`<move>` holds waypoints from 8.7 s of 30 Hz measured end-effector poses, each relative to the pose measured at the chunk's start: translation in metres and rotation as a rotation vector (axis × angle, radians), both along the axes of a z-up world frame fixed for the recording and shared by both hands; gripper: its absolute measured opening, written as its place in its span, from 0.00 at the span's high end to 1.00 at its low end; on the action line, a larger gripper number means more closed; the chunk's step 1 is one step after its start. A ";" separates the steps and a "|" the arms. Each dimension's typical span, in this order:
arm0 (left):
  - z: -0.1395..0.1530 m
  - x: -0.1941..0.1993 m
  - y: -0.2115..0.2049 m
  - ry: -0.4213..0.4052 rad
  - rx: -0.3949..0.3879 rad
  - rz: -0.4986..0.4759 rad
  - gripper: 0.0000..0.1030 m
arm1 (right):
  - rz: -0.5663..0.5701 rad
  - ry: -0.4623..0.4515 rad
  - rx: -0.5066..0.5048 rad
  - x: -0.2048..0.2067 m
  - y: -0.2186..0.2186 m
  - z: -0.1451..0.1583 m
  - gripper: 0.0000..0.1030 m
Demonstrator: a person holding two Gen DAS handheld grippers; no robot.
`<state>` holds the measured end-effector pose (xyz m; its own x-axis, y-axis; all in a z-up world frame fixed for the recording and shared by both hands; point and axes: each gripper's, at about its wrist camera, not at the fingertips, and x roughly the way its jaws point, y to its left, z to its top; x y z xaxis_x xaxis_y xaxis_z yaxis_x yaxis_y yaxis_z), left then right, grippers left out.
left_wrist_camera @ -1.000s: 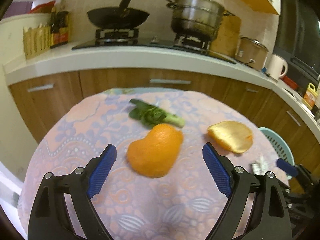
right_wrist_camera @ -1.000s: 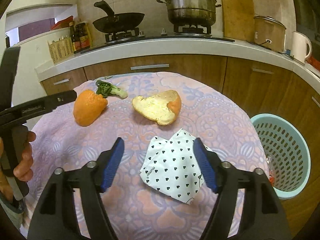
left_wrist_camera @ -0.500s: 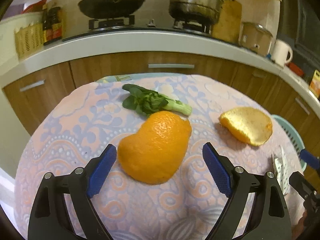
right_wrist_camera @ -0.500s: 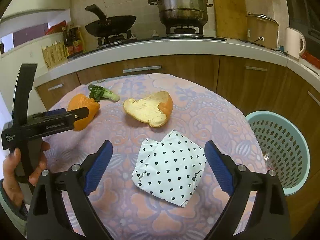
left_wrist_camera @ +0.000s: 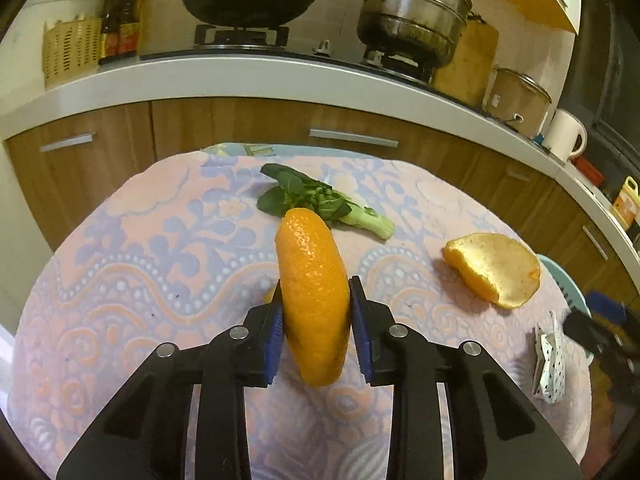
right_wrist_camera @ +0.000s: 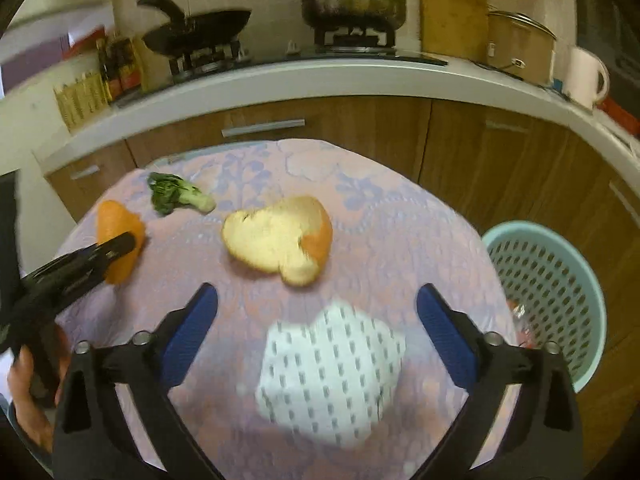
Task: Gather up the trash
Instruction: 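Grasp the large orange peel with the right tool while the left tool holds its peel, then carry both orange peels over the blue wastebasket, then open both tools to drop the peels into the wastebasket, then move both tools back over the table toward the white heart-print napkin, then grasp the bok choy with the left tool while the right tool grasps the heart-print napkin, then lift the bok choy and napkin and carry both toward the wastebasket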
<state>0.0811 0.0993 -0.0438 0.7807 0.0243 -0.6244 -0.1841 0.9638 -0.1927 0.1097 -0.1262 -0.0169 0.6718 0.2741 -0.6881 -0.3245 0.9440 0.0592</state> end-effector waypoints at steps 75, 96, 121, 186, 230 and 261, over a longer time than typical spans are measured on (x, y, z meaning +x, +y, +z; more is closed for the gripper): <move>0.107 0.031 -0.248 -0.085 0.098 -0.510 0.73 | -0.392 -0.156 0.260 -0.028 -0.247 0.058 0.69; 0.053 0.102 -0.325 0.067 0.098 -0.596 0.39 | -0.508 0.242 0.317 0.057 -0.316 -0.057 0.50; 0.068 -0.014 -0.114 -0.076 0.066 -0.251 0.36 | -0.146 -0.103 0.186 -0.046 -0.099 0.029 0.37; 0.001 0.109 0.013 0.091 -0.012 0.030 0.58 | -0.125 -0.154 0.208 -0.052 -0.067 -0.019 0.15; 0.000 -0.044 -0.019 -0.114 -0.242 -0.133 0.89 | 0.028 -0.028 -0.075 -0.042 -0.009 -0.046 0.79; 0.090 0.047 -0.228 -0.149 0.019 -0.479 0.89 | -0.366 -0.217 -0.017 -0.024 -0.195 0.035 0.79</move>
<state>0.1283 -0.1284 0.0462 0.7875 -0.3485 -0.5083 0.3084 0.9369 -0.1645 0.0859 -0.3207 0.0180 0.8524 -0.0192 -0.5225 0.0286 0.9995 0.0099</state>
